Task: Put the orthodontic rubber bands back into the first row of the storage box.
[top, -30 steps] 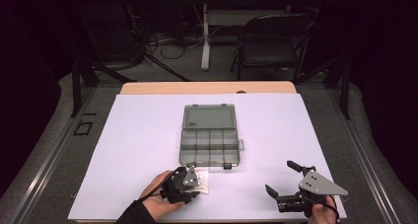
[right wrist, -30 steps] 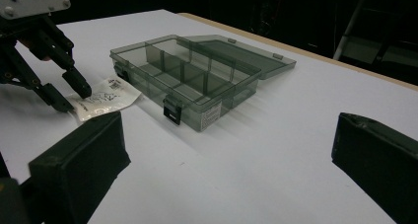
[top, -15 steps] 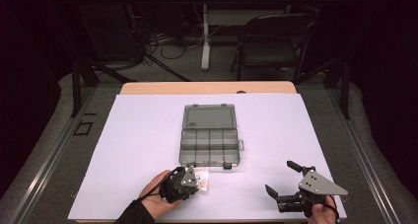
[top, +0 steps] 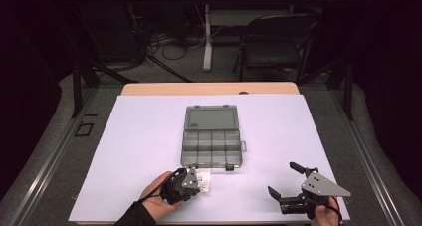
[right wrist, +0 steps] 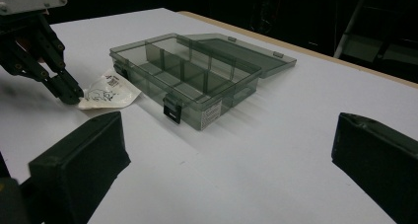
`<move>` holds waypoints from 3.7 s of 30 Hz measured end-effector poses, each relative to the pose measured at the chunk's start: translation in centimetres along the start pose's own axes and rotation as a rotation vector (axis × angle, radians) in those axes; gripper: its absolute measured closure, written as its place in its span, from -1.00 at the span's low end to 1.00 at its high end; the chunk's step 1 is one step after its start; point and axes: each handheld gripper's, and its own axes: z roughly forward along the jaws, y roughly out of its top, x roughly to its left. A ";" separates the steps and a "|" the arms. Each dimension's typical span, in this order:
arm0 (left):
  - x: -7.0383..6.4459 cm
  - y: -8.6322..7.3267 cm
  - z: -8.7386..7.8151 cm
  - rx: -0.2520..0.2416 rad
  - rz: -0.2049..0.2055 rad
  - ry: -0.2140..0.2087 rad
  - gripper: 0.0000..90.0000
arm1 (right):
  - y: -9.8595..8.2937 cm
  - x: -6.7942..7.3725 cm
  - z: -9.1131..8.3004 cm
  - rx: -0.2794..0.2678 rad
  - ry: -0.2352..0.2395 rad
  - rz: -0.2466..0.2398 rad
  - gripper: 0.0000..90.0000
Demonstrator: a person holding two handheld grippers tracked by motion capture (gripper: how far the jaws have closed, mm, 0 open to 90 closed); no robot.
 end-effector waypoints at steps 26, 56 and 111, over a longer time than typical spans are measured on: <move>-0.4 1.0 -3.2 -0.067 -0.026 0.031 0.98 | 0.0 0.0 0.1 -0.003 -0.003 0.005 -1.00; 1.2 3.3 -7.6 -0.091 -0.002 0.114 0.98 | 0.0 0.0 0.2 -0.006 0.000 0.007 -1.00; 11.6 8.1 -6.1 -0.103 -0.076 0.263 0.98 | 0.0 0.0 0.2 -0.009 0.003 0.001 -1.00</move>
